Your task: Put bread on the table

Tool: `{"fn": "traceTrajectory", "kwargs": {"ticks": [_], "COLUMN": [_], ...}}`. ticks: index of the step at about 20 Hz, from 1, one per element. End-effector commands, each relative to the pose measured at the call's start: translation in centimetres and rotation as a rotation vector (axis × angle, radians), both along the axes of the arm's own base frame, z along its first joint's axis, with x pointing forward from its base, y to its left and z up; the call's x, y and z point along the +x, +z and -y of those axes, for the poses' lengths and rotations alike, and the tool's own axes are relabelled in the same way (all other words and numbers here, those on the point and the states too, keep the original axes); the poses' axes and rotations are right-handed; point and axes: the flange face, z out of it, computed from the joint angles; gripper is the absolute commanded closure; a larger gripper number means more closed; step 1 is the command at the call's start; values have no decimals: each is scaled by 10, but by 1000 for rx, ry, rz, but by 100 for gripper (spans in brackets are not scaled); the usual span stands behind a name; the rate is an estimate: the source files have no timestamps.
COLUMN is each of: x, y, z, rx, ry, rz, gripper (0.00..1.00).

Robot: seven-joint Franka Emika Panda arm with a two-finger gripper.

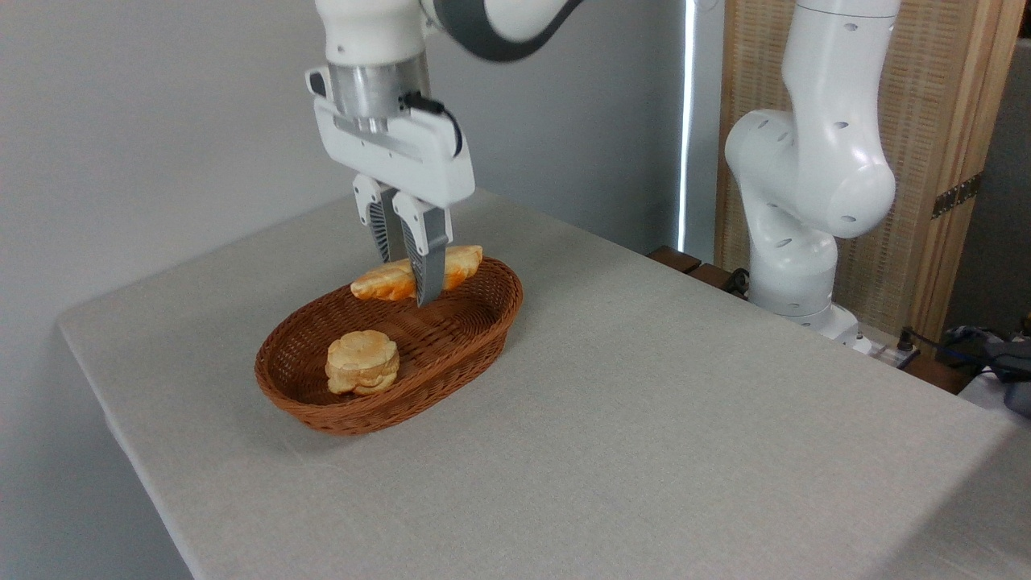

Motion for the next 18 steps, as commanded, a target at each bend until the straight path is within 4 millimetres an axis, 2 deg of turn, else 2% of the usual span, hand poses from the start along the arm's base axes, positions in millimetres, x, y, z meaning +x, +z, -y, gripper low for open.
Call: {"fn": "traceTrajectory", "kwargs": {"ticks": [1, 4, 5, 6, 9, 10, 18], "x": [16, 19, 20, 20, 19, 19, 14], "y": [44, 57, 58, 57, 59, 59, 58], "z": [-61, -107, -123, -131, -140, -142, -143], "rx": [62, 99, 112, 135, 224, 232, 230], "ry": [19, -53, -75, -86, -96, -96, -92], "rz": [71, 95, 95, 92, 90, 90, 59], "gripper": [61, 54, 47, 40, 5, 0, 0]}}
